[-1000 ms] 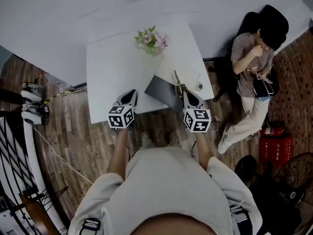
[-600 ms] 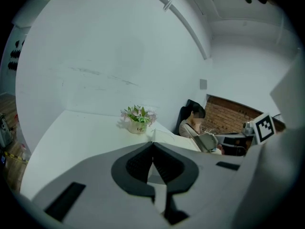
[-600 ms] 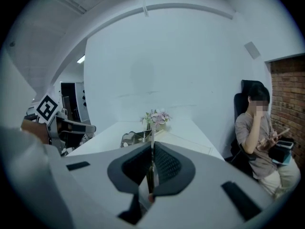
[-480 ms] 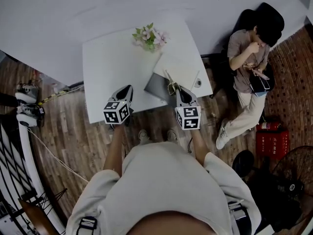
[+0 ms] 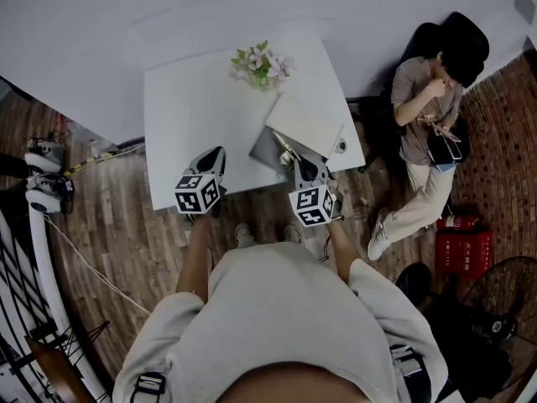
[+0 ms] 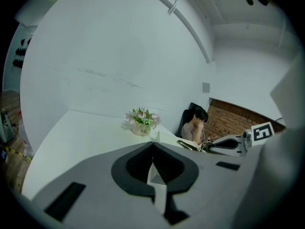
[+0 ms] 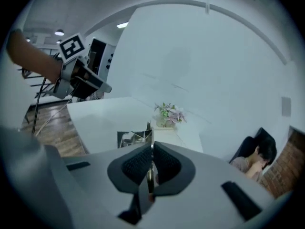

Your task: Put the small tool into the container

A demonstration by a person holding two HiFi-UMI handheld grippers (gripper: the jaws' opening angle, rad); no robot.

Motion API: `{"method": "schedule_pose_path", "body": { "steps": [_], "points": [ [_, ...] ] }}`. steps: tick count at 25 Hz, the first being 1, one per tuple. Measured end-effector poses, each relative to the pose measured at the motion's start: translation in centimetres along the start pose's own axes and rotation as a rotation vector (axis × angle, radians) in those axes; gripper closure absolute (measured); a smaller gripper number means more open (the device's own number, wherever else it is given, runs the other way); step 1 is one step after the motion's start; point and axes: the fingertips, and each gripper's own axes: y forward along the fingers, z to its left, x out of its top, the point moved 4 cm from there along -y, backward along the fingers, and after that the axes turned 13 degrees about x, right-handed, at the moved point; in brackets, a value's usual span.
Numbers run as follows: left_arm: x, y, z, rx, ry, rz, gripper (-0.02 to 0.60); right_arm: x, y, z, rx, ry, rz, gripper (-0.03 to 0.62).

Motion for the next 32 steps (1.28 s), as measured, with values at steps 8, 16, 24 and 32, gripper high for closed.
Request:
{"method": "schedule_pose_path", "body": {
  "steps": [8, 16, 24, 32],
  "points": [
    [-0.3, -0.6, 0.0, 0.017, -0.007, 0.003, 0.572, 0.2, 1.2, 1.6, 0.033, -0.384, 0.092, 0.588],
    [-0.7, -0.7, -0.2, 0.031, -0.009, 0.006, 0.572, -1.1, 2.4, 2.0, 0.055, -0.612, 0.143, 0.588],
    [-0.8, -0.6, -0.3, 0.044, -0.008, 0.010, 0.572, -2.7, 3.9, 1.6, 0.076, -0.606, 0.169, 0.588],
    [-0.9, -0.2, -0.1, 0.064, -0.008, 0.021, 0.572, -4.0, 5.6, 1.0, 0.103, -0.589, 0.192, 0.586]
  ]
}}
